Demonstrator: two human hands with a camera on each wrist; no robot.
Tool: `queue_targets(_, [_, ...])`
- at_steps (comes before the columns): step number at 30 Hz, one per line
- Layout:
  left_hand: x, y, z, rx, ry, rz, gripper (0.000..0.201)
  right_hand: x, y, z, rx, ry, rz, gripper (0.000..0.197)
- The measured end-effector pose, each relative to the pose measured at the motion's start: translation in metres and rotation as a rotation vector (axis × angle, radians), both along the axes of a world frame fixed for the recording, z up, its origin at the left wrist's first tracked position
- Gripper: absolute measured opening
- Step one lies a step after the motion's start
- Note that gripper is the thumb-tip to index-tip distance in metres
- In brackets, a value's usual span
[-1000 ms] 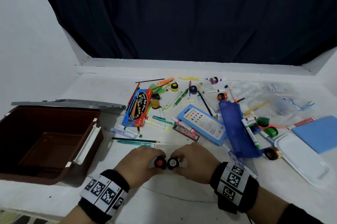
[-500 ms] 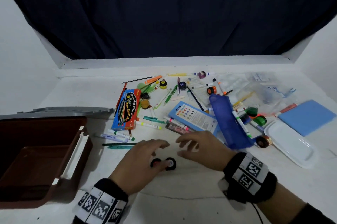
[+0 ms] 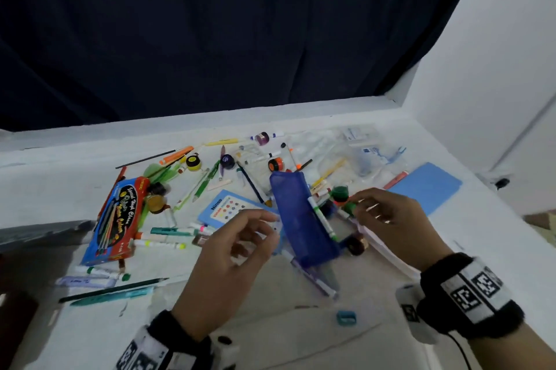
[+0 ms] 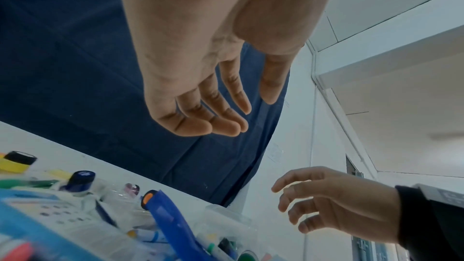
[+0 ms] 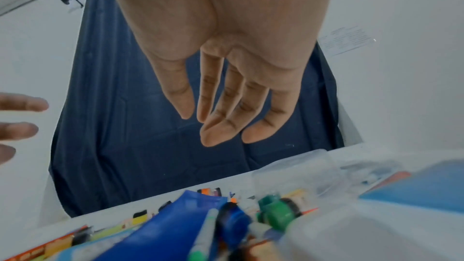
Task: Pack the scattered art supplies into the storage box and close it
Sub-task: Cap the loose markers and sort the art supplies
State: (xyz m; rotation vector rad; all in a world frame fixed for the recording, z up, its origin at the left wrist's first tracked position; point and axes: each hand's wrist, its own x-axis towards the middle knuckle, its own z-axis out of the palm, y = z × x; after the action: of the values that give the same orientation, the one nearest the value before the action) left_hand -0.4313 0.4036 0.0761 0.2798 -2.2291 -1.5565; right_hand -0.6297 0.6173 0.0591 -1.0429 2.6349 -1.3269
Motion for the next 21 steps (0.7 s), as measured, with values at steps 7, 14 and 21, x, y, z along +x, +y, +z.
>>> queue_targets(7, [-0.077, 0.069, -0.007, -0.044, -0.315, -0.161, 0.036, -0.092, 0.025, -0.016, 0.307, 0.030, 0.330, 0.023])
queue_targets(14, [-0.136, 0.101, -0.040, -0.465, -0.433, -0.228, 0.027, -0.127, 0.010, -0.016, 0.595, 0.160, 0.612, 0.027])
queue_targets(21, [-0.160, 0.112, -0.050, -0.883, -0.663, -0.179, 0.029, -0.124, -0.013, -0.013, 0.738, 0.379, 0.692, 0.021])
